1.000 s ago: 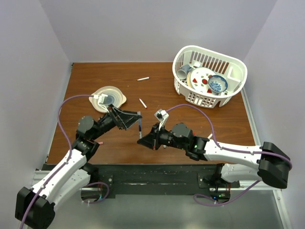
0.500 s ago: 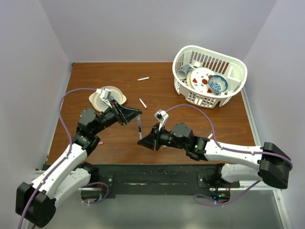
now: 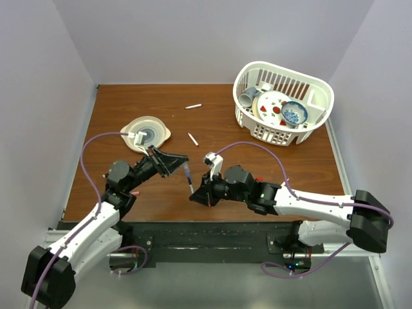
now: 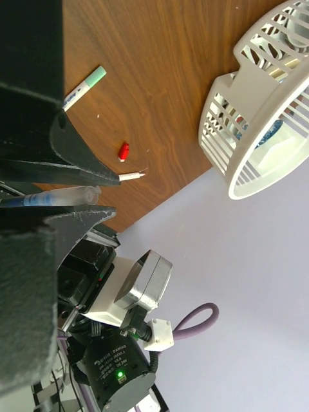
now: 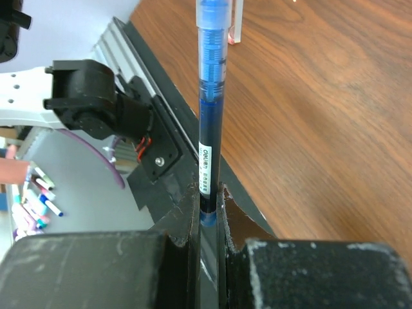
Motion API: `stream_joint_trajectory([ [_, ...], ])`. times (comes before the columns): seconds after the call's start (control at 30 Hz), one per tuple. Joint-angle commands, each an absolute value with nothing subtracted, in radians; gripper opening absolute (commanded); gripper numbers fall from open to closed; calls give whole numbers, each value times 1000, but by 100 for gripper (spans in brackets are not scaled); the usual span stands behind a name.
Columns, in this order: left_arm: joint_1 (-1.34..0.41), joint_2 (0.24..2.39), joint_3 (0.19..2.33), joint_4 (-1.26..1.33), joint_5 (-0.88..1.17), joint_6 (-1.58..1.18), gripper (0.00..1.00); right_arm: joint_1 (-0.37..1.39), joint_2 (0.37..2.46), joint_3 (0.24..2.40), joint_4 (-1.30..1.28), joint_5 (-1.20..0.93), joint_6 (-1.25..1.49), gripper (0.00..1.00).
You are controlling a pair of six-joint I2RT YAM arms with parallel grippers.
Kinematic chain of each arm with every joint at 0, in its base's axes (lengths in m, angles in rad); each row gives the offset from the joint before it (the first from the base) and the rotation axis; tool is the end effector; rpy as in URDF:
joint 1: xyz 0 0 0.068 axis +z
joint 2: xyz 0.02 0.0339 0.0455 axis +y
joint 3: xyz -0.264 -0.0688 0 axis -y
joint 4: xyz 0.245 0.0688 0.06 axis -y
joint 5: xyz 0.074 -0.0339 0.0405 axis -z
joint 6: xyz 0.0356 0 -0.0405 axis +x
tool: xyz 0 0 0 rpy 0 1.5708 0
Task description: Insert the pens into the pen caps
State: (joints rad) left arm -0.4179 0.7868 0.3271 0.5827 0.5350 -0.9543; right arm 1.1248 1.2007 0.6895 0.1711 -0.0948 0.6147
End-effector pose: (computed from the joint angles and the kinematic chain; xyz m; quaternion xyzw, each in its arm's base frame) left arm 0.1604 -0.0911 0.2583 0.0217 0.6684 -0.5932 0.4482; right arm 0.1137 0.2457 0.2556 -0.2323 0.7824 0.4656 0.3423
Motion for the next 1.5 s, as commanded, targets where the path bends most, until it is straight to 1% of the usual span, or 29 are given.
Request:
stream_joint_trajectory([
  [0.0, -437, 810, 226, 612, 678, -1005, 0, 1066, 1177, 859, 315, 35, 561, 0],
  [0.1, -439, 825, 210, 580, 712, -989, 0, 1022, 1187, 908, 298, 9, 552, 0],
  [0.27, -457, 811, 158, 627, 706, -1034, 0, 942, 1229, 979, 302, -49, 548, 0],
  [0.5, -647, 891, 106, 755, 554, -1060, 0, 907, 1315, 1077, 307, -77, 534, 0],
  [0.63, -675, 948, 65, 836, 551, -1092, 0, 885, 1336, 1138, 298, -68, 508, 0],
  [0.7, -695, 940, 86, 781, 514, -1069, 0, 865, 1333, 1153, 293, -61, 502, 0],
  [0.8, -703, 897, 129, 627, 477, -1009, 0, 838, 1325, 1170, 288, -52, 500, 0],
  [0.93, -716, 900, 118, 632, 468, -1011, 0, 822, 1321, 1184, 290, -58, 499, 0],
  [1.0, -751, 917, 95, 713, 457, -1037, 0, 813, 1322, 1186, 304, -60, 502, 0],
  [1.13, -779, 960, 107, 710, 456, -1028, 0, 766, 1332, 1210, 301, -98, 514, 0],
  [1.23, -796, 951, 94, 770, 430, -1074, 0, 742, 1321, 1188, 319, -147, 520, 0],
  [1.4, -790, 904, 196, 614, 370, -1031, 0, 744, 1279, 1062, 386, -289, 587, 0],
  [1.47, -782, 890, 254, 559, 332, -1005, 0, 745, 1258, 1014, 358, -308, 597, 0],
])
